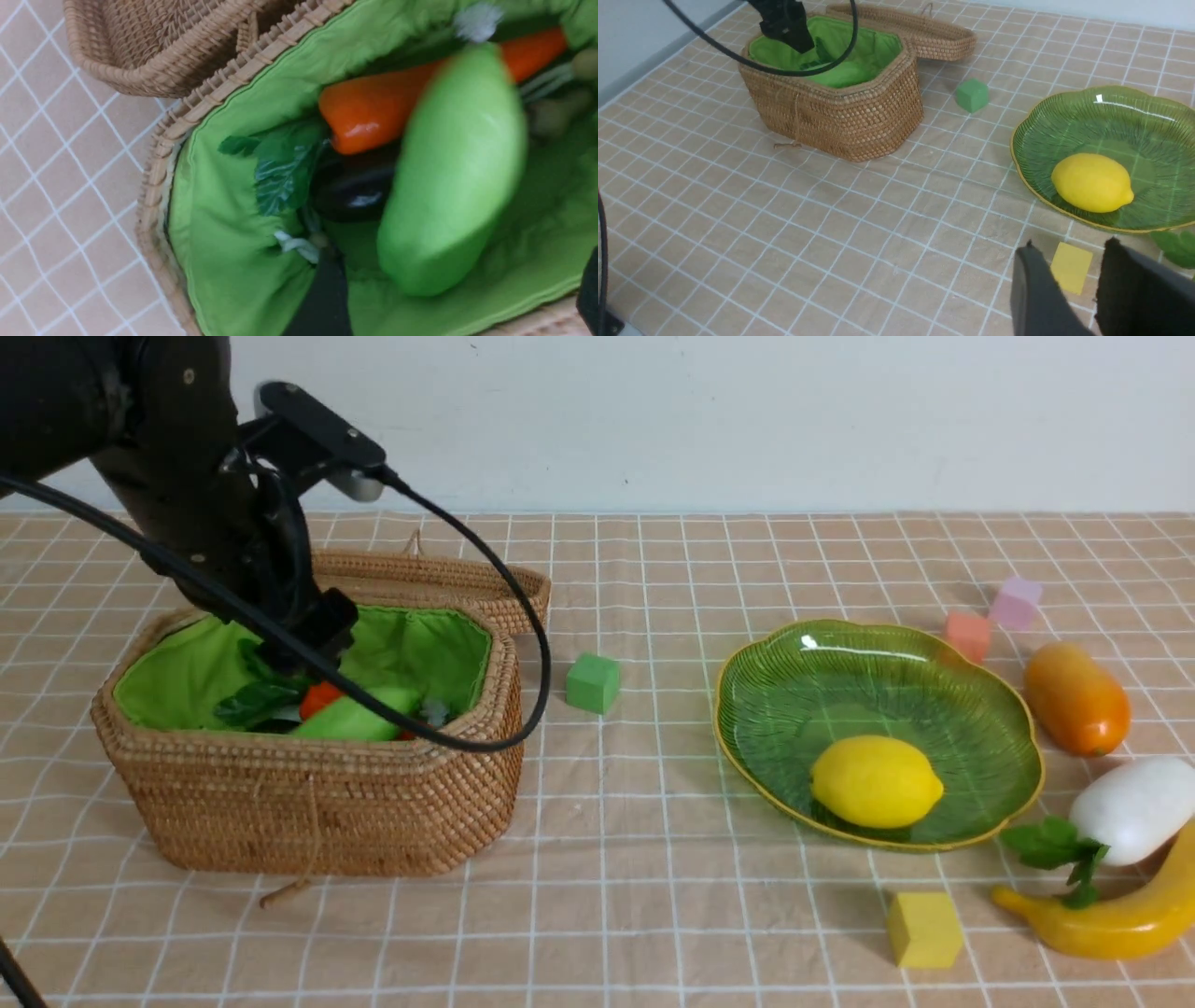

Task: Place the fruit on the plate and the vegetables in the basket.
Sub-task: Take a chayote with your left arm and place it on the basket on the left, then use the right arm to grab a banana and put it into the right plate

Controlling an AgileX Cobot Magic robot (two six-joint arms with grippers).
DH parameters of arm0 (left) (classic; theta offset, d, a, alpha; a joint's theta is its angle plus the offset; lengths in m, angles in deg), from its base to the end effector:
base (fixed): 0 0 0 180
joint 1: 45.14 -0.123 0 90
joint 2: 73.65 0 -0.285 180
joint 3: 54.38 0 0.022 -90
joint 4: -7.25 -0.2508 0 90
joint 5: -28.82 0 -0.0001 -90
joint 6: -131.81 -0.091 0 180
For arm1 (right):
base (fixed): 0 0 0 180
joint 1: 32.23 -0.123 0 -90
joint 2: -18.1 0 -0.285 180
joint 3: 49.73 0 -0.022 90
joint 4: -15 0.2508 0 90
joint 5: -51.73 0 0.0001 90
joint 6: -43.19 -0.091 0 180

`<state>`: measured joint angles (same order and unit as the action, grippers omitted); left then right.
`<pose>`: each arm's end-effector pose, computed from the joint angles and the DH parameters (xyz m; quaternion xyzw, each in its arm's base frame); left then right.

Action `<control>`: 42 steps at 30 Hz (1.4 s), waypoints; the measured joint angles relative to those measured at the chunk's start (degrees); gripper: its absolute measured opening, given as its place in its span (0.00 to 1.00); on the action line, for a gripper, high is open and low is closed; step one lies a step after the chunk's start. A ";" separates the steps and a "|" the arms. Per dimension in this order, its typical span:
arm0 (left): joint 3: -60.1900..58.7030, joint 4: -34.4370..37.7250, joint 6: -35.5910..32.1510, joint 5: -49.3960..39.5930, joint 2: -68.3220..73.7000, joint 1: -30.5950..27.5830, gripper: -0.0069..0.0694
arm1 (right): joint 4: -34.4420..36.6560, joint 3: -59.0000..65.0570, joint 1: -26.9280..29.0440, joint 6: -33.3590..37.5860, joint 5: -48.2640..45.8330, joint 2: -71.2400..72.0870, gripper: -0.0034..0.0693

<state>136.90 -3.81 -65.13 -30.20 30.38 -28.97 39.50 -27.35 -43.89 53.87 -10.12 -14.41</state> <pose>0.3535 -0.0869 0.3307 0.3018 0.9173 0.0939 0.2421 0.0219 0.0385 0.4033 -0.1738 0.8138 0.2162 0.5107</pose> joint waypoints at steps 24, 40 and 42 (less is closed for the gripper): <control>-47.78 4.59 25.86 21.96 -54.45 32.43 0.07 | -18.13 0.43 21.37 -21.45 9.36 -52.25 0.39; -50.93 3.63 24.54 26.13 -61.83 32.59 0.07 | -12.85 2.29 23.98 -22.11 29.46 -74.10 0.70; -50.93 3.63 24.54 26.08 -61.83 32.59 0.07 | -13.45 1.84 23.98 -22.18 29.26 -75.12 0.66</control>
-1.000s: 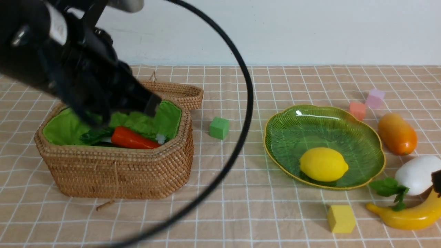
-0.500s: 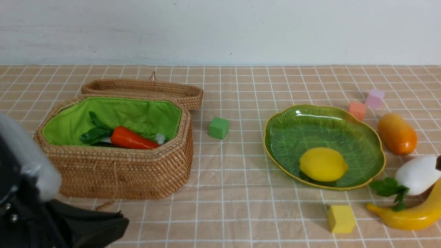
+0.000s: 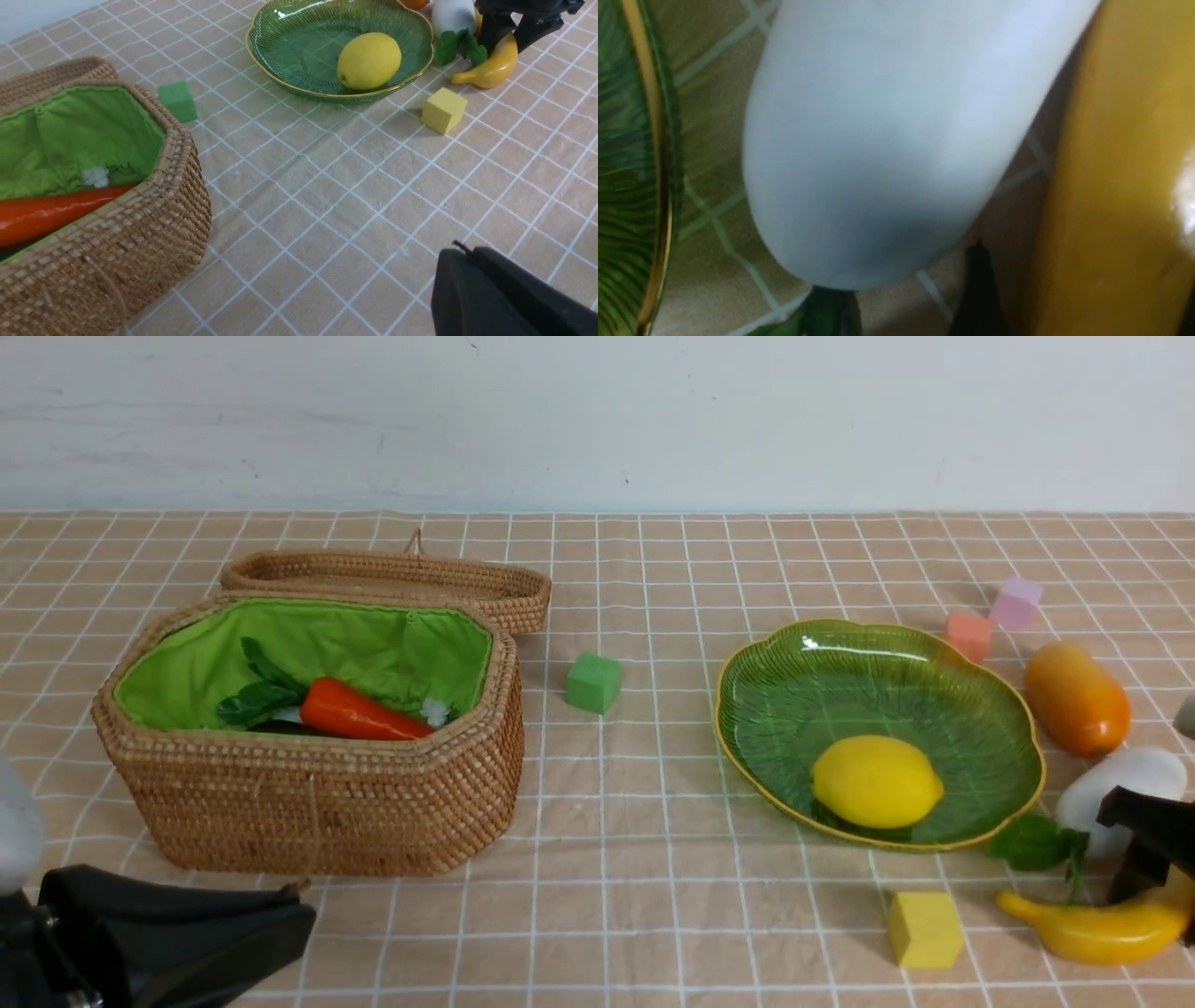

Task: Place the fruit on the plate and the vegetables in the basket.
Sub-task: Use the right arm to grab a banana and put it into the right plate

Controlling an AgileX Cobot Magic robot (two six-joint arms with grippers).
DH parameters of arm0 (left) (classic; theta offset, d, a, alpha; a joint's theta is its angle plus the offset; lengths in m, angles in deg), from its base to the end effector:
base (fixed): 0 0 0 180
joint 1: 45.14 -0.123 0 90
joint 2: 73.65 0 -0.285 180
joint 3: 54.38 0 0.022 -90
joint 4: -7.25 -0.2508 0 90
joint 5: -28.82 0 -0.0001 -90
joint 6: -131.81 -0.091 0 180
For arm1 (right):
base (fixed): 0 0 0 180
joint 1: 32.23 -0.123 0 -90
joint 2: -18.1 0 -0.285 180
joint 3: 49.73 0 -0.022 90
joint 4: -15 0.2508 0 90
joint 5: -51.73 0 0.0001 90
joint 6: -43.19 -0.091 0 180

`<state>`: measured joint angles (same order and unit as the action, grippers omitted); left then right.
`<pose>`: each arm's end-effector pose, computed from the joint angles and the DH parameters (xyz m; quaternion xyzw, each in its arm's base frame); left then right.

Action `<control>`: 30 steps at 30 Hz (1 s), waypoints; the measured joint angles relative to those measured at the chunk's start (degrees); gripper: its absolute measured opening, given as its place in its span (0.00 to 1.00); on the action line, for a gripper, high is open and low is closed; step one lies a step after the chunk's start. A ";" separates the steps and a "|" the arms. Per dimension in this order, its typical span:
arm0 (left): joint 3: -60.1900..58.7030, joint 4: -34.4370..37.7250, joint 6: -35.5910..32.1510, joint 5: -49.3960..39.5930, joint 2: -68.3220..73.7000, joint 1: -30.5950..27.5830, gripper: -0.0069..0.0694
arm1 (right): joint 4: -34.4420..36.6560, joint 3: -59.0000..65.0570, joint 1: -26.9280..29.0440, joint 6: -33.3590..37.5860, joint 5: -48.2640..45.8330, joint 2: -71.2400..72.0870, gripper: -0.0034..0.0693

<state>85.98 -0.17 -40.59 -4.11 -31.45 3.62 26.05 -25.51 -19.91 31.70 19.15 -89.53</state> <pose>0.0816 -0.0834 0.3340 0.3205 0.7775 -0.2021 0.5019 0.3076 -0.0575 0.1567 0.2752 0.9498 0.0614 0.1353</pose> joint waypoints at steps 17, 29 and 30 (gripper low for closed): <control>0.00 -4.22 0.00 2.47 0.00 0.00 0.07 | -3.09 -11.23 -8.15 4.36 -17.87 12.42 0.49; 0.00 -4.23 0.00 2.59 0.05 0.00 0.07 | -0.21 -31.28 -12.63 24.33 -8.65 -10.40 0.55; 0.00 -4.23 0.00 2.59 0.05 0.00 0.07 | 0.22 -32.11 -12.63 24.39 -9.14 -11.23 0.59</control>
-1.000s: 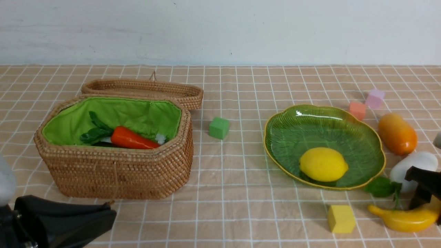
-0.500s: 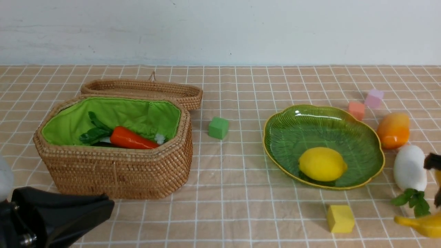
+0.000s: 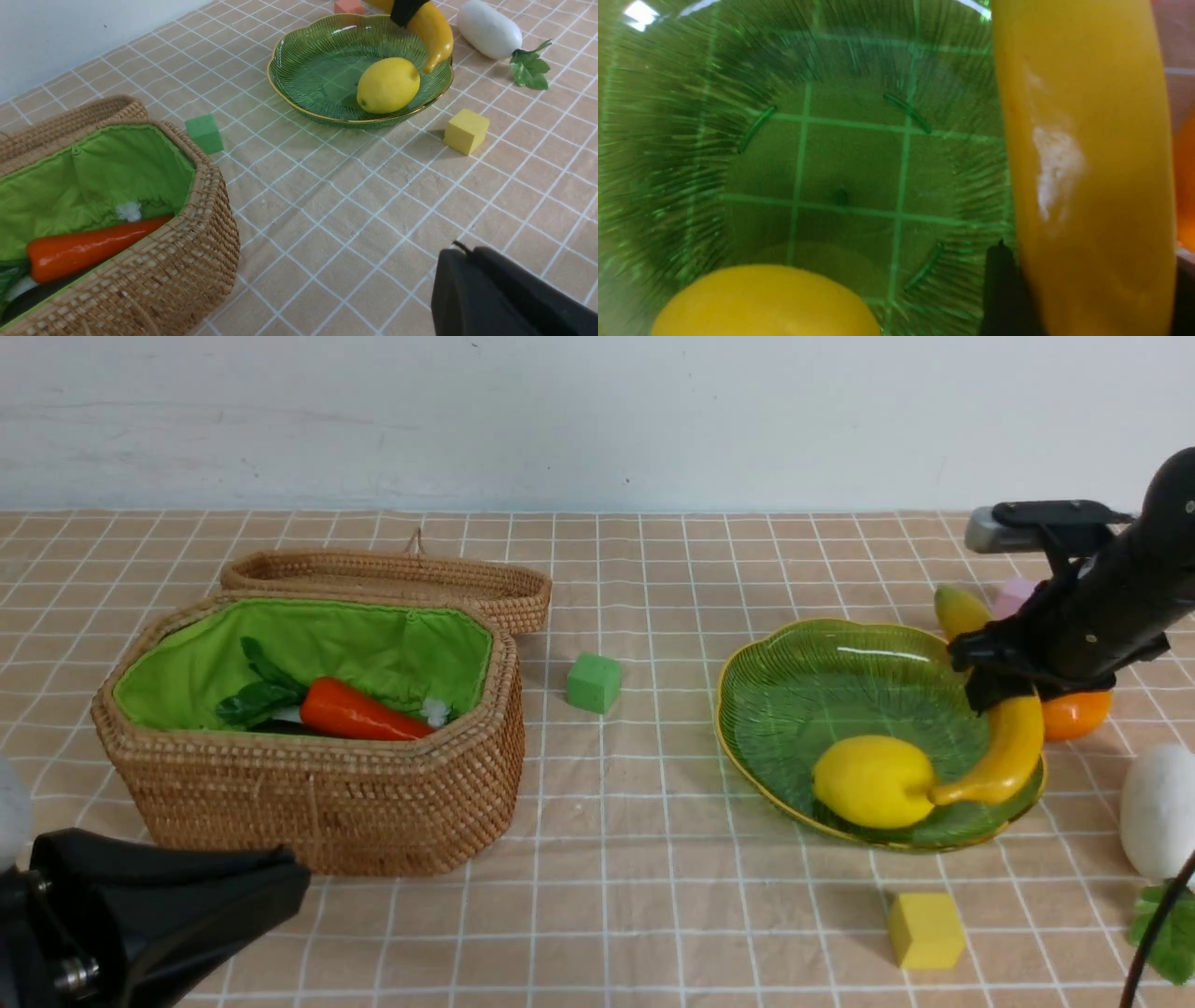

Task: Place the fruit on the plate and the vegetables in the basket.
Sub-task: Use the right arm to grab a banana and put it into the right plate, then take a daikon with your right arm and place it on the basket on the left.

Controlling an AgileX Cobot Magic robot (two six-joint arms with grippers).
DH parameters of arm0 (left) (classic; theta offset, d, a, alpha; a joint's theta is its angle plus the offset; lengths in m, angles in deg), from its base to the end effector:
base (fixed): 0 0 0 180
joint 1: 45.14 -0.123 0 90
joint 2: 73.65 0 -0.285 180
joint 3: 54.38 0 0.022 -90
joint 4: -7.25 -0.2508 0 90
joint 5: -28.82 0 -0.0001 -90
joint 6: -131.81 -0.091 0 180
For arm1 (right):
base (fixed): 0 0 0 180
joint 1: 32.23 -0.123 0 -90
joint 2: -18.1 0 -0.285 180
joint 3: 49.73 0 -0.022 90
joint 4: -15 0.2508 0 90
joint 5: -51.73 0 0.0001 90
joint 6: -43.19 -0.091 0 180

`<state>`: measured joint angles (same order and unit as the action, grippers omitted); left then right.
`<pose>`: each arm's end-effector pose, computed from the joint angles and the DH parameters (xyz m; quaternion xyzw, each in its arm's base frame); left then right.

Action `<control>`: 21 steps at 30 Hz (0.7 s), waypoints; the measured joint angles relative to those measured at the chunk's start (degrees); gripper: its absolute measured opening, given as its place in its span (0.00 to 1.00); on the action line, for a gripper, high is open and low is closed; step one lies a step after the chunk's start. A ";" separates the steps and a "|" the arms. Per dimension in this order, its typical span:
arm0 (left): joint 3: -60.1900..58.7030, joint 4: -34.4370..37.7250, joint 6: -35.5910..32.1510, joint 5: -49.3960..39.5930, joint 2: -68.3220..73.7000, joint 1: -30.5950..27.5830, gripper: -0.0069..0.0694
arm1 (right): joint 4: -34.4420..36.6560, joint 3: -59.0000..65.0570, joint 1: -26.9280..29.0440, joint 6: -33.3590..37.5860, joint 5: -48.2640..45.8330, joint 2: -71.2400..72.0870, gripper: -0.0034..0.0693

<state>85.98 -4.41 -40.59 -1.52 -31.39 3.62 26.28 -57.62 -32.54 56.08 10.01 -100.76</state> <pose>0.0850 -0.0828 0.3382 0.3317 0.7577 -0.1813 0.5320 0.4216 0.0141 0.2236 -0.0557 0.9670 0.0546 0.2424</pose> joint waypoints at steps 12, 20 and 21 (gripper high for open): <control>0.00 -0.17 0.00 0.00 0.00 0.00 0.07 | -6.07 -0.68 7.61 -12.35 -13.33 3.69 0.92; 0.00 -0.17 0.00 0.00 0.00 0.00 0.07 | -5.02 7.98 14.11 -18.44 -4.29 1.69 0.87; 0.00 -0.17 0.00 0.00 0.00 0.00 0.07 | -4.36 8.22 14.23 -18.55 -2.69 0.15 0.86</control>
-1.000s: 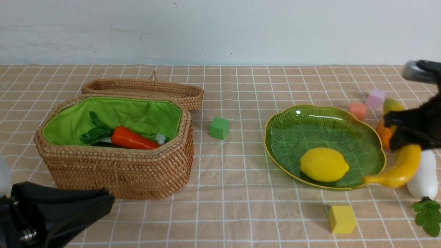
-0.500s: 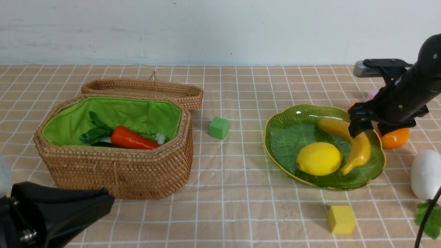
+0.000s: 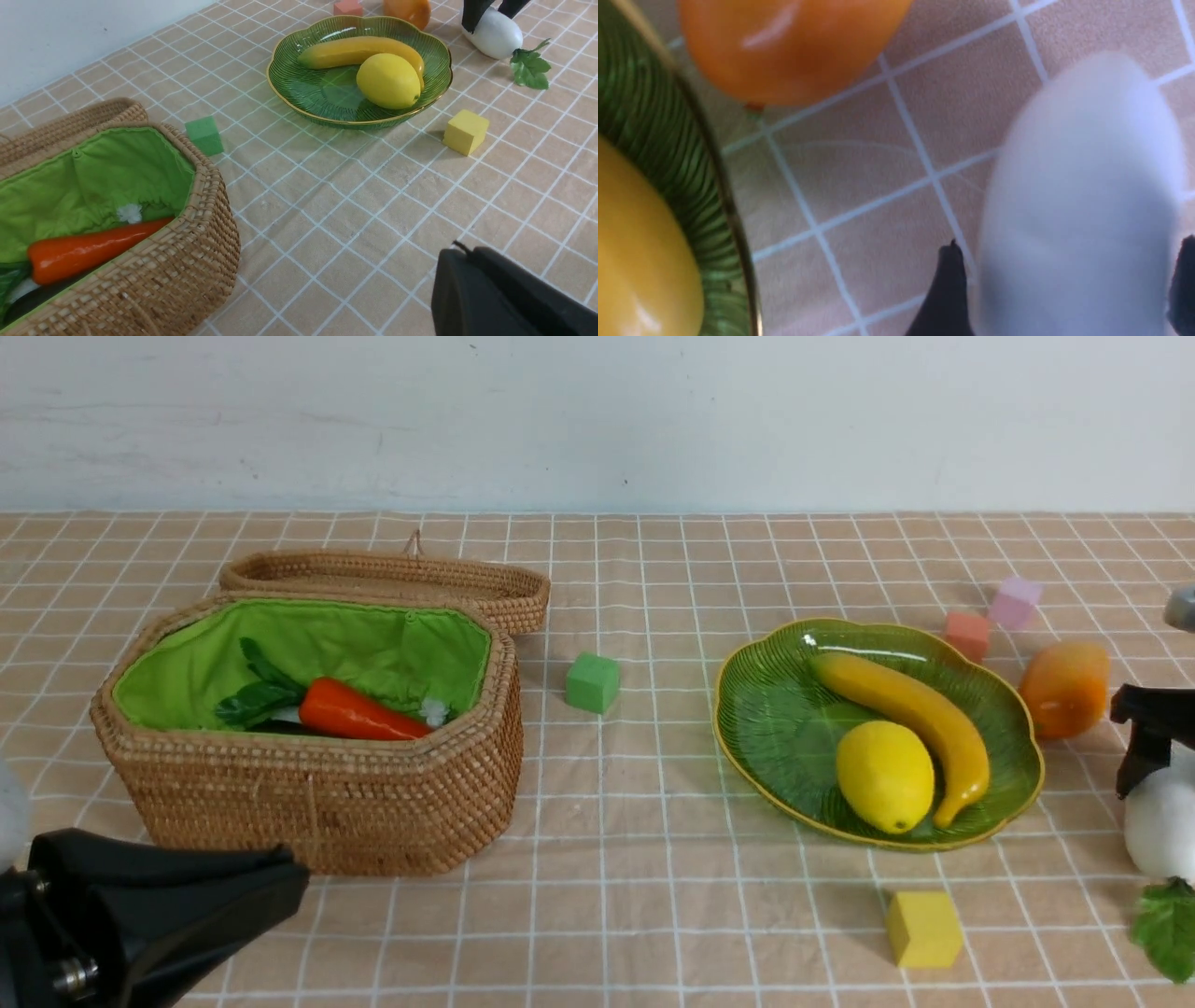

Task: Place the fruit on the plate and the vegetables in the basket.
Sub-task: Take a daikon with your right arm and place it on the basket on the left.

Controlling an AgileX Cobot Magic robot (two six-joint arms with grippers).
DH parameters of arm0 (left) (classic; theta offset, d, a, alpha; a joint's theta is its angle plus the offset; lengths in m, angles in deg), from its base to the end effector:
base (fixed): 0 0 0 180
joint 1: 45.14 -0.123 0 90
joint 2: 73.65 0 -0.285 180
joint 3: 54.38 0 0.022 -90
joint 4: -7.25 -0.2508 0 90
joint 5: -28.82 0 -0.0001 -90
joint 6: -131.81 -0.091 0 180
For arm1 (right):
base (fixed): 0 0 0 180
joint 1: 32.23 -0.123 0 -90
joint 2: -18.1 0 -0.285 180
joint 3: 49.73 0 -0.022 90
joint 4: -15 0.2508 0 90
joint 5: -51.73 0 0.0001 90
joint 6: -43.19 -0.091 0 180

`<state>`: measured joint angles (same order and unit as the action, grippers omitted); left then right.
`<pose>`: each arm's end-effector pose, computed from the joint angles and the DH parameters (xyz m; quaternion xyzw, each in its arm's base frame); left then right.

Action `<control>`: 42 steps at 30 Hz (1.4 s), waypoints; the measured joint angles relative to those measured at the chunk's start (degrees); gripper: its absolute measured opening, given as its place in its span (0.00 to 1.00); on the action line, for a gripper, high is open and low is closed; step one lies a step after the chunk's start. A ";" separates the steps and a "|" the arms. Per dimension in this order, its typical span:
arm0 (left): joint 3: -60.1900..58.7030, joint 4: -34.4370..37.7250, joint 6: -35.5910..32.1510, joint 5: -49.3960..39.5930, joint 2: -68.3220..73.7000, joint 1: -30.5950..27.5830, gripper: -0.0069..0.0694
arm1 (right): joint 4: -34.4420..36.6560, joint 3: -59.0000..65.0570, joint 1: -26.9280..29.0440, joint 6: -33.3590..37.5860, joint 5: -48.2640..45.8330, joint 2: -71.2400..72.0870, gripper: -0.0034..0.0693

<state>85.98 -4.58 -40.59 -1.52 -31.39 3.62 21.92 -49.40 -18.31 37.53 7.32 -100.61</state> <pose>0.0851 -0.0828 0.3382 0.3322 0.7573 -0.1801 0.5326 0.3832 -0.0871 0.1836 0.2040 0.9672 0.0375 0.1467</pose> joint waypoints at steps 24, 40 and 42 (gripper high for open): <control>0.00 -36.40 49.38 -12.47 -1.10 0.00 0.07 | 27.71 -20.29 -31.52 27.49 -6.76 12.16 0.70; 0.00 -38.00 52.50 -10.37 -1.10 0.00 0.07 | 28.52 -52.57 -53.79 46.15 10.63 -19.20 0.91; 0.00 -38.11 52.50 -9.80 -1.10 0.00 0.07 | 26.65 -52.68 -53.56 45.28 8.27 -18.66 0.97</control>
<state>85.98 -42.69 11.90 -11.32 -32.49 3.62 48.57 -102.08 -71.87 82.81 15.59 -119.27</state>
